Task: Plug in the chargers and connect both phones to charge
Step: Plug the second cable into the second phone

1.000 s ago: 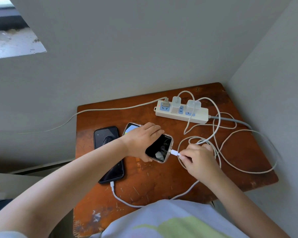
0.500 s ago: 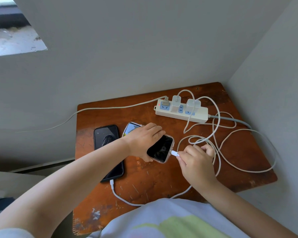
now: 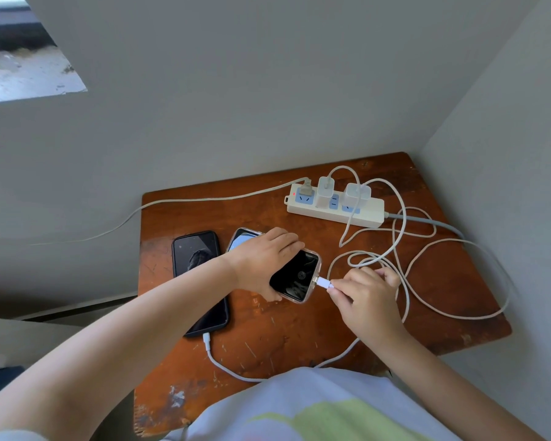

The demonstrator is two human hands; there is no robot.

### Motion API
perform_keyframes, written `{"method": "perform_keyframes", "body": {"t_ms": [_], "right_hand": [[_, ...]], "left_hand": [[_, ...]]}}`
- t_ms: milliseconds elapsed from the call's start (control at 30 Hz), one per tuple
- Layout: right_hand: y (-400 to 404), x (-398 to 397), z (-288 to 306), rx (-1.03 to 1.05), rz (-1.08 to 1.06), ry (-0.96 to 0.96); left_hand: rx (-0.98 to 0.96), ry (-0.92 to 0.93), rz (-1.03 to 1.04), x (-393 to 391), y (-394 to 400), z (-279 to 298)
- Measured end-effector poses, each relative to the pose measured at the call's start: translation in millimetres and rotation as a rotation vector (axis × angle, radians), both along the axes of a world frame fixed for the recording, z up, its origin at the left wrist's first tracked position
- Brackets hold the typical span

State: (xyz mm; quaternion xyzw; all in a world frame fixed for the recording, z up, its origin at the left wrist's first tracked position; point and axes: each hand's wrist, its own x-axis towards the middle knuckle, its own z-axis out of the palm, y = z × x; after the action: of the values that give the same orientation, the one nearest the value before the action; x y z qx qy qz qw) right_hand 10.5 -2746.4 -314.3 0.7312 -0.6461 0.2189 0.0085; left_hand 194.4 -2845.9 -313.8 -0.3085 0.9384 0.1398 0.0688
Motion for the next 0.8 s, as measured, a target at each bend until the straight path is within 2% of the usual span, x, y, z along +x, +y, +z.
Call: {"method": "perform_keyframes", "body": {"t_ms": [200, 500, 800], "right_hand": [[3.0, 2.6, 4.5, 0.014, 0.009, 0.091], [0.6, 1.8, 5.5, 0.011, 0.034, 0.051], [14.5, 9.3, -0.6, -0.052, 0.031, 0.121]], "left_hand": [[0.026, 0.008, 0.011, -1.6, 2.3, -2.1], [0.022, 0.009, 0.008, -3.2, 4.0, -2.2], [-0.042, -0.009, -0.043, -3.9, 9.9, -5.7]]}}
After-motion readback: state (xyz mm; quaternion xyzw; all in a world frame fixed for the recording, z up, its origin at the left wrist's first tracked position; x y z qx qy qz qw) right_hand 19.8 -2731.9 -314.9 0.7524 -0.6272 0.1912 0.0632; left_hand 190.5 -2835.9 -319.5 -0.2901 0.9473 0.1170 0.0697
